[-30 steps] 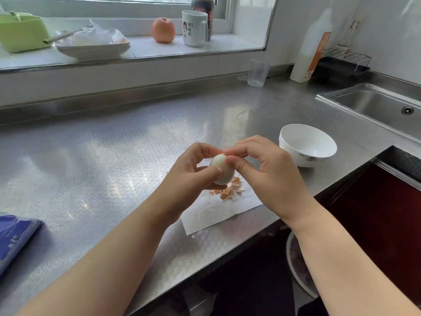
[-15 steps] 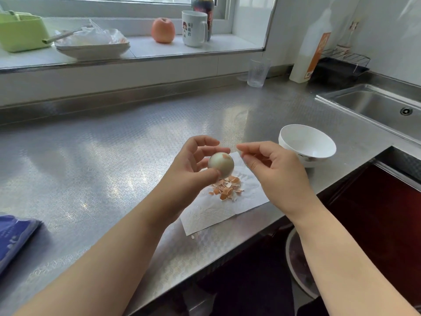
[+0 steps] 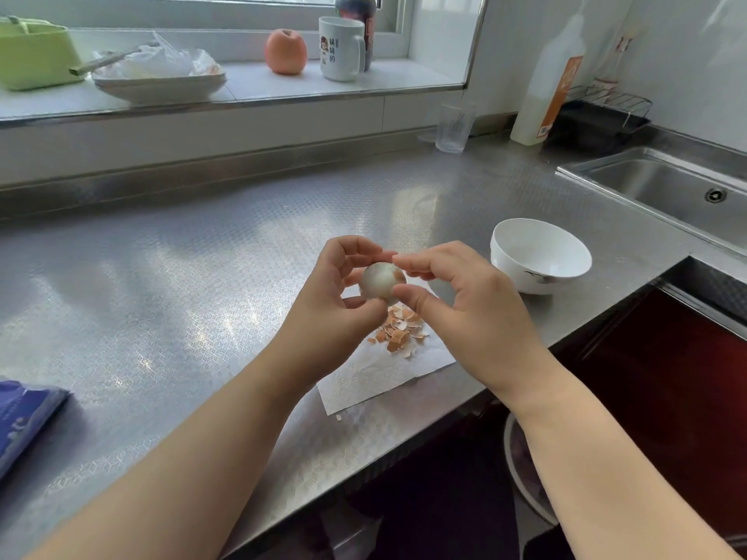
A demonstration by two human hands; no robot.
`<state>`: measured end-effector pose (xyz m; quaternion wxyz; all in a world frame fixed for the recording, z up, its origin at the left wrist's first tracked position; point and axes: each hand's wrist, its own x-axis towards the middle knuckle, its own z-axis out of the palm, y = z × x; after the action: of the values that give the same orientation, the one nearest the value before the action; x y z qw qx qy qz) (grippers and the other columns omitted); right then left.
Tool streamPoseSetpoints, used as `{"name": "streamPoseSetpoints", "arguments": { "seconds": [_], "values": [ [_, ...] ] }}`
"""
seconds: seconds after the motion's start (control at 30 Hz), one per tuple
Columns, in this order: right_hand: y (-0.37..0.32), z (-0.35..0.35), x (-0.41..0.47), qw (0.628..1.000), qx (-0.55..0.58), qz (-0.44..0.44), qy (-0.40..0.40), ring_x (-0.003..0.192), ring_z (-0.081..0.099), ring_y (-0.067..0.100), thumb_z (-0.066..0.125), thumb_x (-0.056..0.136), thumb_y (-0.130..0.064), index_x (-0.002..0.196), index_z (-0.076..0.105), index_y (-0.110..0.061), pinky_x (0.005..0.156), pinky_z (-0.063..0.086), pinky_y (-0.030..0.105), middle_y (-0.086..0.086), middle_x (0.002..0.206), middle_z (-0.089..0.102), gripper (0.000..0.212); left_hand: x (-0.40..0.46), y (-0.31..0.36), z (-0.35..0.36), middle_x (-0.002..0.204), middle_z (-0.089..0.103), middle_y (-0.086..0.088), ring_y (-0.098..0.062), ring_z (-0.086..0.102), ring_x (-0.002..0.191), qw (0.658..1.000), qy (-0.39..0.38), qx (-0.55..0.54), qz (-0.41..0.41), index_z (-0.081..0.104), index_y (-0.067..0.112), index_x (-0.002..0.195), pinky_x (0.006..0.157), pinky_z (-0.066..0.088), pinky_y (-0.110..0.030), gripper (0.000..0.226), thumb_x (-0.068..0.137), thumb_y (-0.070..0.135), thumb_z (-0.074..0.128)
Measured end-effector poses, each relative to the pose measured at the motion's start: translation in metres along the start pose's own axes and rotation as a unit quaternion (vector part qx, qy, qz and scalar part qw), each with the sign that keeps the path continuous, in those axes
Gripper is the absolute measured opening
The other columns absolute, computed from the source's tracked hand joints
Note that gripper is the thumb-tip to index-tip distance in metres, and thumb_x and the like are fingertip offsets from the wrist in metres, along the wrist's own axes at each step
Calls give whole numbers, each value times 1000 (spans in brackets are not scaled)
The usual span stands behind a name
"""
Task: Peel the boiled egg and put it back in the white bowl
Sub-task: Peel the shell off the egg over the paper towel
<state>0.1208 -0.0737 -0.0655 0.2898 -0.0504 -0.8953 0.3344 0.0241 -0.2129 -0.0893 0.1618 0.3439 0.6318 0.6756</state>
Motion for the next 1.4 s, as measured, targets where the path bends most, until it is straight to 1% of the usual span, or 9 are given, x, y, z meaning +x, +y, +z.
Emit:
{"name": "streamPoseSetpoints", "arguments": {
  "seconds": [0.2, 0.57, 0.77, 0.93, 1.0, 1.07, 1.17, 1.23, 1.4],
  "values": [
    [1, 5, 2, 999, -9, -18, 27, 89, 62, 11, 70, 86, -20, 97, 74, -16, 81, 48, 28, -4, 91, 67, 12, -1, -2, 1, 118, 67, 6, -10, 60, 117, 999, 4, 47, 26, 51, 23, 114, 83, 57, -27, 44, 83, -6, 62],
    [6, 14, 3, 998, -8, -22, 62, 84, 57, 10, 62, 92, -16, 92, 64, -10, 77, 46, 22, -4, 88, 62, 6, 0, -2, 1, 117, 68, 10, -8, 64, 111, 1000, 10, 28, 9, 52, 28, 112, 77, 58, -25, 45, 76, 4, 62],
    [16, 14, -2, 988, 83, 74, 107, 80, 62, 4, 63, 91, -22, 92, 64, -24, 74, 49, 18, -14, 83, 66, 2, 4, -1, -6, 118, 72, 1, -23, 69, 104, 994, 19, -97, -36, 56, 23, 109, 85, 58, -35, 43, 73, 2, 62],
    [28, 13, -7, 992, 6, 121, -42, 100, 54, -3, 68, 87, -27, 99, 70, -33, 87, 37, 7, -20, 105, 63, 13, 8, -1, -10, 119, 71, -8, -23, 69, 99, 969, 3, -236, -77, 59, 11, 107, 83, 58, -36, 33, 77, 0, 55],
    [30, 13, -9, 991, -29, 120, -50, 96, 52, -5, 65, 89, -32, 93, 71, -31, 80, 30, -1, -19, 96, 65, 8, 9, -1, -11, 117, 71, -9, -25, 69, 99, 957, 1, -273, -98, 61, 10, 106, 81, 58, -37, 31, 78, 1, 54],
    [29, 10, -10, 991, -13, 126, -32, 84, 57, -5, 57, 94, -24, 98, 69, -29, 70, 35, 0, -17, 82, 69, 14, 9, -2, -12, 114, 70, -11, -28, 69, 100, 944, 0, -305, -122, 60, 8, 109, 79, 58, -37, 32, 78, 3, 55],
    [27, 7, -11, 993, 20, 111, -34, 96, 55, -7, 49, 92, -7, 121, 56, -33, 79, 38, 5, -16, 107, 63, 40, 10, -3, -11, 113, 66, -15, -32, 69, 103, 930, 10, -333, -154, 60, 6, 114, 79, 59, -37, 34, 80, 7, 57],
    [24, 10, -12, 994, 54, 96, 3, 108, 52, -4, 57, 90, -15, 123, 52, -35, 89, 39, 9, -14, 118, 57, 39, 10, -4, -11, 110, 68, -14, -32, 69, 103, 930, 23, -329, -163, 60, 6, 117, 81, 60, -38, 37, 80, 11, 60],
    [8, 33, -15, 993, 79, 86, -1, 106, 52, -1, 74, 79, -38, 130, 42, -39, 85, 39, 6, -12, 121, 53, 60, 7, -7, -1, 112, 69, -18, -32, 70, 101, 957, 53, -237, -157, 61, 10, 115, 78, 59, -37, 42, 76, 19, 72]
  ]
}}
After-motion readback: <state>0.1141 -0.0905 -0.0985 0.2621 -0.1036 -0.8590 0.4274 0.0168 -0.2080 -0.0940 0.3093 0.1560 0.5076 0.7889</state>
